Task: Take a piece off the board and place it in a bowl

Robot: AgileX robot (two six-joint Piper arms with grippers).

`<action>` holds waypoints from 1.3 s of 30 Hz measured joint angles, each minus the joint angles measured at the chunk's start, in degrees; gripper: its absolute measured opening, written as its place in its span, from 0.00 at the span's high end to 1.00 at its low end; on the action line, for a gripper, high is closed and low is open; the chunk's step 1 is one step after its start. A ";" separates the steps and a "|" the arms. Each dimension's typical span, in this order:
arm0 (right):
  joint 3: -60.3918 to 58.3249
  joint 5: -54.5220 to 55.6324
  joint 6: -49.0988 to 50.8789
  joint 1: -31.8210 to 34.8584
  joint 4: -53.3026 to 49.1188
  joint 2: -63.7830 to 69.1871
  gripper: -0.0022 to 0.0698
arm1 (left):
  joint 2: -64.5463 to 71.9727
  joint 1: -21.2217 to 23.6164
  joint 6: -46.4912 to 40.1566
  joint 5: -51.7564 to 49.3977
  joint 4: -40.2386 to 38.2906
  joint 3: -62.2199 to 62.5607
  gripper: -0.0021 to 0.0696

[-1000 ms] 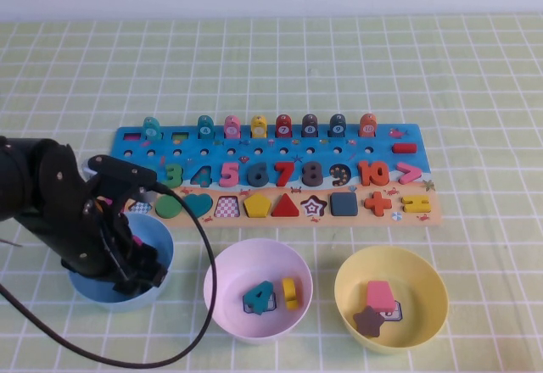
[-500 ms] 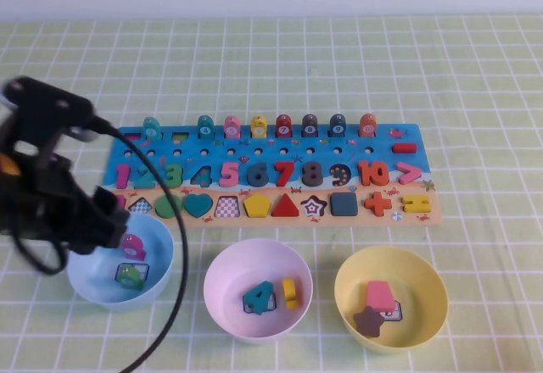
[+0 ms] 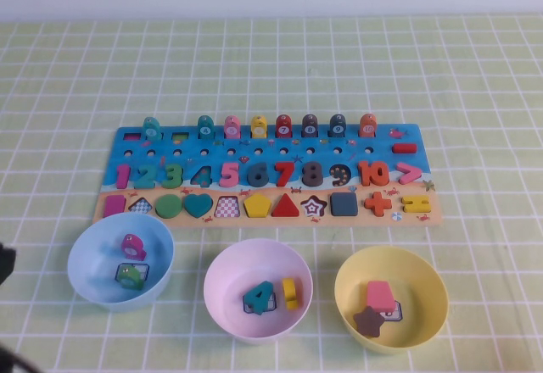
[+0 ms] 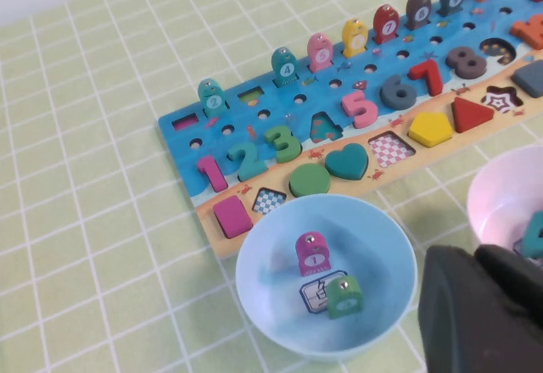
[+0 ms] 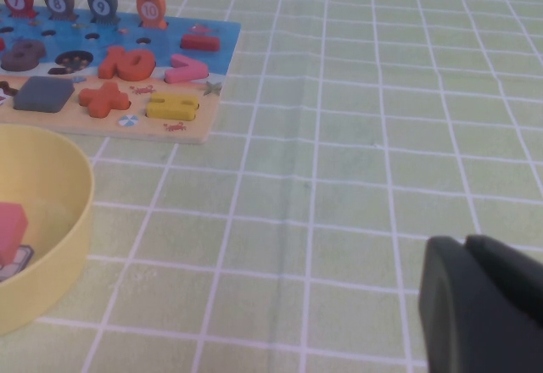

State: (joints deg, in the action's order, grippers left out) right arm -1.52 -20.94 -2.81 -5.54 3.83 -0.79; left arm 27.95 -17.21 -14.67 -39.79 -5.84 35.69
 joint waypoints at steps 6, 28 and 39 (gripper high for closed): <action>0.00 0.00 0.00 0.00 0.00 0.00 0.99 | -7.74 0.00 0.00 -2.44 0.00 -1.91 0.97; 0.00 -0.04 0.00 0.00 0.00 0.00 0.99 | -17.50 0.00 -3.22 18.97 -4.27 -19.01 0.97; 0.00 -0.18 0.00 0.00 0.00 0.00 0.99 | -28.50 3.85 11.95 23.34 13.10 -31.33 0.97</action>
State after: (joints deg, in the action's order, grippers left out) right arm -1.52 -21.11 -2.81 -5.54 3.83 -0.79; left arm -0.55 -13.35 -2.73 -16.45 7.26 4.36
